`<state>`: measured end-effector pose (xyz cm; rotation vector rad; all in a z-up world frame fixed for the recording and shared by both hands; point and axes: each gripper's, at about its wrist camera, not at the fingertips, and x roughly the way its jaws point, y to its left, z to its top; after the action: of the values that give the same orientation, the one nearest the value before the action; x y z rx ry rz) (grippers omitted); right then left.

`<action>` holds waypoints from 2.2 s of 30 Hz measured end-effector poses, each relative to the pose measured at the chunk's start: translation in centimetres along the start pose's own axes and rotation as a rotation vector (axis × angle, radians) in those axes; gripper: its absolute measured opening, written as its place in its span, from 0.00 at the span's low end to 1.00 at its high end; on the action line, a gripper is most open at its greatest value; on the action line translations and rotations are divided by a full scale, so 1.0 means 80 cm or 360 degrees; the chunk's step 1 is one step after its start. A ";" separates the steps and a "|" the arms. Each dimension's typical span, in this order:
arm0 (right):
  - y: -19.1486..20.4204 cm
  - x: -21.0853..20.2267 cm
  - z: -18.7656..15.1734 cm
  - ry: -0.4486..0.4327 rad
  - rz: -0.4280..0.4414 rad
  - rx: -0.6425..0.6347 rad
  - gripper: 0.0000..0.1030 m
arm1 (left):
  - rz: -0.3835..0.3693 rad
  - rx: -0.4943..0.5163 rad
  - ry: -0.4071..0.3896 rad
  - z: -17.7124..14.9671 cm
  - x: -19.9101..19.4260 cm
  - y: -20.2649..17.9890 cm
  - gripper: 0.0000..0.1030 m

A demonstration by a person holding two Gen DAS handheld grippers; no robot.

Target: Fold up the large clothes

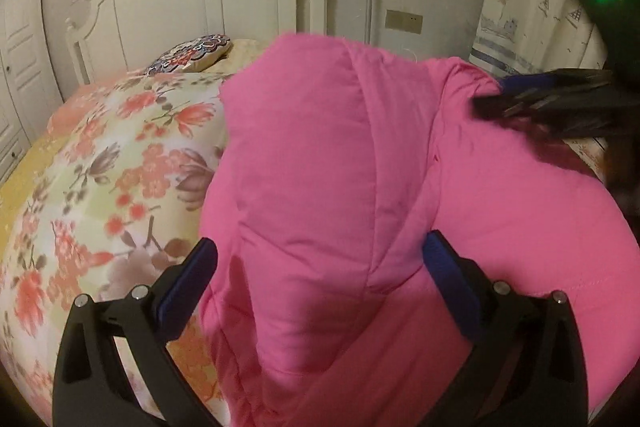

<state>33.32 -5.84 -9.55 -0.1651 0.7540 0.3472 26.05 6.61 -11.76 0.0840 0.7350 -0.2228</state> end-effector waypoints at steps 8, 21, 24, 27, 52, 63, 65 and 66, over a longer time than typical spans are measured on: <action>0.051 -0.101 -0.093 -0.0141 0.0135 -0.0132 0.86 | -0.0022 -0.0014 -0.0011 0.001 0.003 0.000 0.98; 0.017 -0.038 -0.153 -0.0076 0.0354 0.0112 0.95 | -0.0010 0.0010 -0.0016 -0.012 0.003 -0.008 0.98; 0.021 -0.035 -0.153 -0.0073 0.0316 0.0083 0.95 | -0.0034 -0.0026 -0.0020 -0.015 0.006 -0.003 0.98; 0.028 -0.029 -0.156 -0.0080 0.0278 0.0057 0.95 | -0.0054 -0.0051 -0.0022 -0.017 0.009 0.001 0.98; 0.038 -0.060 -0.150 -0.0186 0.0078 0.0105 0.96 | 0.0271 0.0224 -0.0234 0.014 -0.109 -0.070 0.98; 0.066 -0.070 -0.149 -0.0194 0.0062 0.0088 0.96 | 0.0050 0.0266 -0.0157 0.127 -0.053 -0.077 0.98; 0.064 -0.071 -0.152 -0.0195 0.0070 0.0108 0.96 | 0.0013 0.0216 0.0152 0.119 0.030 -0.059 0.98; 0.061 -0.073 -0.152 -0.0207 0.0095 0.0114 0.96 | -0.0131 0.0097 0.0121 0.109 0.055 -0.036 0.98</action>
<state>19.81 -6.02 -14.39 -0.0522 0.6428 0.3833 34.26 1.71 -8.30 0.1206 0.8085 -0.3223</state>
